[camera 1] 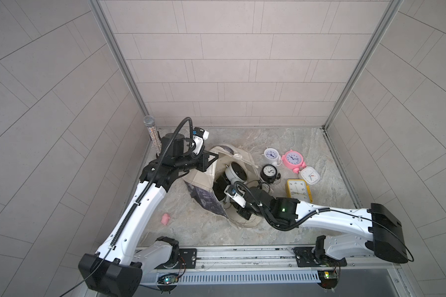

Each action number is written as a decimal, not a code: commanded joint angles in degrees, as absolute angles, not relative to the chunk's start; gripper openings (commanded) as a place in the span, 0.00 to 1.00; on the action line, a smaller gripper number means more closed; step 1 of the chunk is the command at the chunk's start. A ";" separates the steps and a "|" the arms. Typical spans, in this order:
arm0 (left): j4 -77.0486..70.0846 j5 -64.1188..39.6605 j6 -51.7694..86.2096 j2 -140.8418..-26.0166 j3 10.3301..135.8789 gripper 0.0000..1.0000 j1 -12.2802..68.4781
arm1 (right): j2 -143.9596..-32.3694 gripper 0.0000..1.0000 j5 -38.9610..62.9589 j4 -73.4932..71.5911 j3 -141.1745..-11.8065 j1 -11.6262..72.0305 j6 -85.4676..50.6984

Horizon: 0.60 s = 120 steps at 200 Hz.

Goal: Take the alarm clock out of the canvas bag
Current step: Pick up the alarm from the canvas bag.

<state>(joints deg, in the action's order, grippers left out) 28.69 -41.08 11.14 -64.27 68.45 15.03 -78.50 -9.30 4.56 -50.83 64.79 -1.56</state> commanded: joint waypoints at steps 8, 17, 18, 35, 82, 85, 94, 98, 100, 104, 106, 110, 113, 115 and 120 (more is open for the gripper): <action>26.37 -42.03 11.46 -63.29 70.44 0.00 15.07 | -83.49 0.34 -18.68 6.99 -55.04 63.77 -2.78; 26.37 -41.97 11.37 -63.23 70.31 0.00 15.05 | -84.77 0.34 -19.24 7.46 -55.73 63.23 -3.46; 26.37 -41.99 11.35 -63.26 70.31 0.00 15.04 | -84.93 0.34 -19.24 7.51 -55.81 63.17 -3.49; 26.44 -42.06 11.25 -63.28 70.19 0.00 15.03 | -86.58 0.34 -20.33 8.07 -56.72 62.51 -3.56; 26.46 -42.11 11.25 -63.37 70.43 0.00 15.03 | -89.37 0.33 -22.50 10.55 -58.06 61.67 -1.10; 26.46 -42.10 11.25 -63.40 70.40 0.00 15.03 | -89.38 0.33 -22.50 10.59 -58.01 61.60 -0.99; 26.46 -42.09 11.25 -63.45 70.40 0.00 15.03 | -89.47 0.33 -22.15 10.61 -57.84 61.11 -0.91; 26.46 -42.10 11.25 -63.45 70.43 0.00 15.07 | -89.47 0.33 -21.80 10.57 -57.72 60.80 -0.88; 26.46 -42.10 11.23 -63.46 70.41 0.00 15.06 | -89.52 0.33 -21.62 10.62 -57.67 60.64 -0.90; 26.46 -42.14 11.25 -63.49 70.40 0.00 15.03 | -89.56 0.33 -21.46 10.56 -57.57 60.38 -0.90; 26.46 -42.11 11.25 -63.49 70.47 0.00 15.03 | -89.60 0.33 -21.41 10.62 -57.53 60.25 -0.91; 26.46 -42.17 11.25 -63.52 70.43 0.00 15.03 | -89.70 0.33 -21.44 10.59 -57.48 59.96 -0.88; 26.48 -42.16 11.25 -63.51 70.45 0.00 15.03 | -89.73 0.33 -21.49 10.62 -57.44 59.76 -1.01; 26.46 -42.23 11.25 -63.47 70.46 0.00 15.10 | -89.74 0.33 -21.52 10.56 -57.36 59.63 -1.04; 26.46 -42.18 11.25 -63.46 70.41 0.00 15.06 | -89.90 0.33 -21.68 10.59 -57.37 59.25 -1.18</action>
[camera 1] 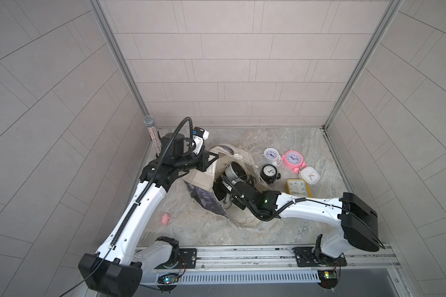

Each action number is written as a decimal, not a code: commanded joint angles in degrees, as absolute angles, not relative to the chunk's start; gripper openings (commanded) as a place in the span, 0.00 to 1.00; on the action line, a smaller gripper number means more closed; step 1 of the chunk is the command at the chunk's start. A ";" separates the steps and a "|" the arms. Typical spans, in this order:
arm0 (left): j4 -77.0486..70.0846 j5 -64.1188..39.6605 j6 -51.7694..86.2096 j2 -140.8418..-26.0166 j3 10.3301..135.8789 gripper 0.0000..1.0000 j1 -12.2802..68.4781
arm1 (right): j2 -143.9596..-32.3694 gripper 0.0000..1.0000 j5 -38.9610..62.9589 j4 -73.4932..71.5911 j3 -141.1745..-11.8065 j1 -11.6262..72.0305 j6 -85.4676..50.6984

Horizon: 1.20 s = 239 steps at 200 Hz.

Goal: Take the alarm clock out of the canvas bag
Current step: Pick up the alarm from the canvas bag.

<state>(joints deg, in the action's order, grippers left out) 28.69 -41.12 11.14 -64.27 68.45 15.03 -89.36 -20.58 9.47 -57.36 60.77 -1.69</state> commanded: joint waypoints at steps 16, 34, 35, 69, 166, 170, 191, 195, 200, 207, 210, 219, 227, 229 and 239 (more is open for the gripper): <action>26.52 -42.00 11.09 -63.71 70.34 0.00 15.03 | -90.00 0.32 -22.07 10.81 -57.24 58.05 -2.10; 26.63 -42.20 11.13 -63.78 70.36 0.00 15.03 | -89.91 0.31 -20.29 10.81 -57.13 56.88 -2.90; 26.63 -42.19 11.15 -63.75 70.33 0.00 15.03 | -89.91 0.31 -20.16 10.81 -57.13 56.83 -2.94; 26.50 -41.89 10.99 -63.71 70.40 0.00 15.03 | -90.00 0.36 -18.03 10.49 -56.96 56.69 -3.27; 26.36 -42.01 11.01 -63.41 69.92 0.00 15.03 | -94.28 0.40 -20.58 10.71 -58.34 56.70 -4.66; 26.37 -41.97 10.99 -63.38 69.89 0.00 15.11 | -94.38 0.41 -20.73 10.79 -58.36 56.56 -4.91; 25.89 -42.27 11.19 -63.28 69.71 0.00 15.05 | -95.24 0.43 -21.16 10.81 -58.71 56.34 -5.02; 25.78 -42.38 11.25 -63.15 69.65 0.00 15.03 | -95.41 0.44 -21.46 10.83 -58.79 56.34 -5.15; 25.59 -42.54 11.25 -63.06 69.59 0.00 15.03 | -95.65 0.44 -21.85 10.83 -58.88 56.40 -5.13; 25.41 -42.54 11.32 -63.08 69.48 0.00 15.07 | -95.93 0.45 -22.22 10.84 -58.97 56.40 -5.12; 25.40 -42.58 11.34 -63.01 69.44 0.00 15.03 | -96.09 0.45 -22.31 10.81 -58.99 56.35 -5.14; 25.31 -42.54 11.35 -63.00 69.50 0.00 15.03 | -96.43 0.45 -22.66 10.81 -59.23 56.25 -5.34; 25.31 -42.63 11.34 -63.04 69.48 0.00 15.03 | -96.74 0.44 -23.00 10.82 -59.39 56.07 -5.59; 25.25 -42.65 11.40 -63.04 69.45 0.00 15.07 | -96.85 0.44 -23.02 10.86 -59.36 55.98 -5.73; 25.25 -42.67 11.52 -63.05 69.52 0.00 15.03 | -97.34 0.39 -23.09 11.05 -59.61 55.55 -6.33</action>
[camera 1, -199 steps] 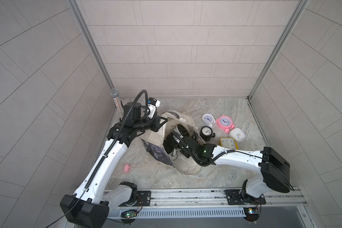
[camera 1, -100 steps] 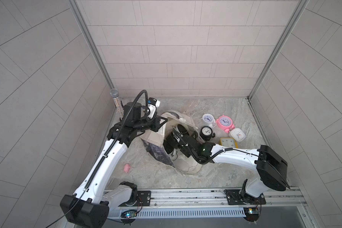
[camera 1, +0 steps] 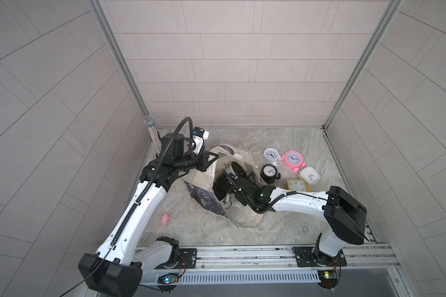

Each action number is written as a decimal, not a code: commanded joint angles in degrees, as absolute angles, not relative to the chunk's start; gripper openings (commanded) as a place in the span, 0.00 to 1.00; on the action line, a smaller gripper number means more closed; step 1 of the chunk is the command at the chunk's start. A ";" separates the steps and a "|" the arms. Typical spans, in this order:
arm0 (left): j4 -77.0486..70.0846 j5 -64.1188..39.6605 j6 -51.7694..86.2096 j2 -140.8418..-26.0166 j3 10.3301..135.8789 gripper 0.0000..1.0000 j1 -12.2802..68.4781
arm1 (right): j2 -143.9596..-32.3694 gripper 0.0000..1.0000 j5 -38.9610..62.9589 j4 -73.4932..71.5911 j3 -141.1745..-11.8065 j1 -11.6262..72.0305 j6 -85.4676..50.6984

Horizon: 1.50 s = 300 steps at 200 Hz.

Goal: Take the alarm clock out of the canvas bag
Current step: Pick up the alarm from the canvas bag.

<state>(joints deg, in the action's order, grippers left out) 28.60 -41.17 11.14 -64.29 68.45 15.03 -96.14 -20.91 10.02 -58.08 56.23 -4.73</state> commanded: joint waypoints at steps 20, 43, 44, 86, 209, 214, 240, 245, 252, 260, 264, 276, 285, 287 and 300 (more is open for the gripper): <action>24.94 -42.85 11.95 -62.93 69.43 0.00 15.03 | -98.54 0.33 -22.96 11.51 -59.95 54.41 -7.35; 24.79 -42.72 11.94 -62.72 69.35 0.00 15.04 | -98.87 0.31 -22.46 11.60 -60.15 53.45 -7.64; 24.79 -42.72 11.95 -62.74 69.35 0.00 15.04 | -98.87 0.31 -22.48 11.56 -60.13 53.44 -7.64; 23.64 -43.60 13.05 -62.76 69.27 0.00 15.03 | -99.20 0.29 -22.32 11.51 -60.66 53.27 -7.25; 23.36 -43.59 13.08 -62.50 69.00 0.00 15.03 | -97.75 0.09 -22.63 14.77 -62.62 53.18 -7.47; 23.27 -43.68 13.18 -62.48 68.99 0.00 15.03 | -97.49 0.07 -22.74 14.62 -62.51 53.20 -7.39; 22.50 -44.29 13.94 -62.55 68.80 0.00 15.03 | -97.34 0.00 -22.35 13.87 -62.46 53.18 -6.82; 22.55 -44.31 13.90 -62.51 68.78 0.00 15.04 | -97.26 0.00 -22.32 14.06 -62.54 53.18 -6.88; 22.59 -44.23 13.74 -62.42 68.74 0.00 15.03 | -96.97 0.00 -22.24 14.39 -62.74 53.17 -7.02; 22.72 -44.08 13.71 -62.37 68.80 0.00 15.07 | -96.39 0.00 -22.15 14.63 -62.68 53.18 -7.03; 22.68 -44.05 13.70 -62.31 68.78 0.00 15.05 | -96.06 0.00 -22.07 14.76 -62.69 53.17 -7.03; 22.68 -43.95 13.61 -62.34 68.76 0.00 15.03 | -94.71 0.00 -21.81 15.26 -62.79 53.18 -6.92; 22.68 -44.09 13.71 -62.40 68.76 0.00 15.03 | -93.59 0.00 -21.50 15.83 -62.91 53.17 -6.79; 22.68 -44.05 13.71 -62.40 68.78 0.00 15.03 | -93.31 0.00 -21.46 15.93 -62.86 53.20 -6.82; 22.68 -44.03 13.68 -62.52 68.73 0.00 15.05 | -91.48 0.00 -21.10 16.71 -62.96 53.18 -6.85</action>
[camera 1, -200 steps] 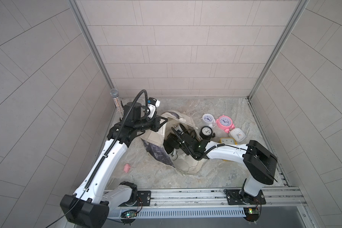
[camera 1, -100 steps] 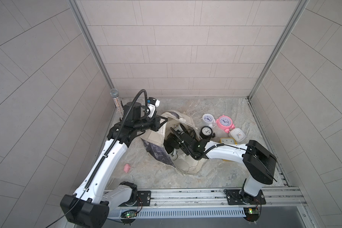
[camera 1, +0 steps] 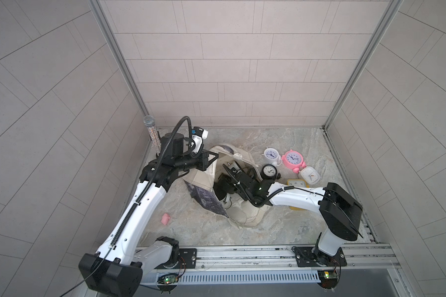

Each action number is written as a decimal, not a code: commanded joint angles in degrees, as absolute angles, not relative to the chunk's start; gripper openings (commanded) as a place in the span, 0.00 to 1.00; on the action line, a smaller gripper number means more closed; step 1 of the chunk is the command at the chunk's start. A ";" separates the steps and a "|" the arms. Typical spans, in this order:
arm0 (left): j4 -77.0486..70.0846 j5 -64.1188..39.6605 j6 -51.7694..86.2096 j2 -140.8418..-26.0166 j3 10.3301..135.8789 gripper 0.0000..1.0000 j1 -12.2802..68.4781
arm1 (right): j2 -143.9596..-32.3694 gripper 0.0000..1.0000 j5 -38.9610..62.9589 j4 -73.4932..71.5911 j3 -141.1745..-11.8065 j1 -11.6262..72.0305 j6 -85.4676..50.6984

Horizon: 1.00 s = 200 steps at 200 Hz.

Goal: Take the alarm clock out of the canvas bag
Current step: Pick up the alarm from the canvas bag.

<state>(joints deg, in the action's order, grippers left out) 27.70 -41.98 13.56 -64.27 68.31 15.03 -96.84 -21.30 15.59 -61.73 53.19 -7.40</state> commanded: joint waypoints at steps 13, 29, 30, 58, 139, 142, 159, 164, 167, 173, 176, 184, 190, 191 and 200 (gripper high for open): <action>22.68 -43.99 13.66 -62.57 68.74 0.00 15.03 | -89.55 0.00 -20.89 17.33 -62.85 53.20 -6.77; 22.68 -43.87 13.70 -62.48 68.78 0.00 15.03 | -87.39 0.00 -20.41 17.63 -62.39 53.13 -6.78; 22.72 -43.86 13.66 -62.44 68.76 0.00 15.03 | -87.25 0.00 -20.40 17.56 -62.31 53.15 -6.77; 22.59 -43.74 13.71 -62.53 68.76 0.00 15.04 | -85.36 0.00 -20.30 16.54 -61.03 53.20 -6.75; 23.02 -43.51 13.37 -62.38 68.91 0.00 15.03 | -79.91 0.00 -18.46 25.74 -65.27 53.20 -7.99; 23.03 -43.55 13.36 -62.39 68.91 0.00 15.03 | -79.61 0.00 -18.26 26.01 -65.34 53.18 -7.95; 23.05 -43.52 13.29 -62.48 68.91 0.00 15.04 | -77.44 0.00 -17.38 27.27 -65.56 53.18 -7.91; 23.11 -43.51 13.34 -62.45 68.99 0.00 15.03 | -76.84 0.00 -17.01 27.47 -65.44 53.22 -7.84; 23.09 -43.51 13.31 -62.56 68.99 0.00 15.03 | -76.44 0.00 -16.77 27.56 -65.40 53.18 -7.78; 23.11 -43.51 13.36 -62.58 69.02 0.00 15.05 | -75.68 0.00 -16.30 27.60 -65.31 53.17 -7.60; 23.12 -43.52 13.36 -62.62 69.02 0.00 15.03 | -75.27 0.00 -16.05 27.60 -65.19 53.20 -7.50; 23.12 -43.54 13.36 -62.67 69.09 0.00 15.03 | -74.21 0.00 -15.54 27.62 -65.05 53.22 -7.47; 23.18 -43.51 13.36 -62.64 69.08 0.00 15.03 | -73.56 0.00 -15.30 27.76 -64.97 53.22 -7.47; 23.15 -43.51 13.36 -62.66 69.08 0.00 15.03 | -73.43 0.00 -15.25 27.72 -65.01 53.20 -7.47; 23.20 -43.51 13.36 -62.67 69.08 0.00 15.03 | -72.45 0.00 -14.83 27.86 -64.92 53.18 -7.47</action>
<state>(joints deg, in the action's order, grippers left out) 26.37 -43.22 13.54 -64.16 68.31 15.11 -77.12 -13.96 28.18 -62.57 53.25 -7.16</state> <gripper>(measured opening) 0.055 0.053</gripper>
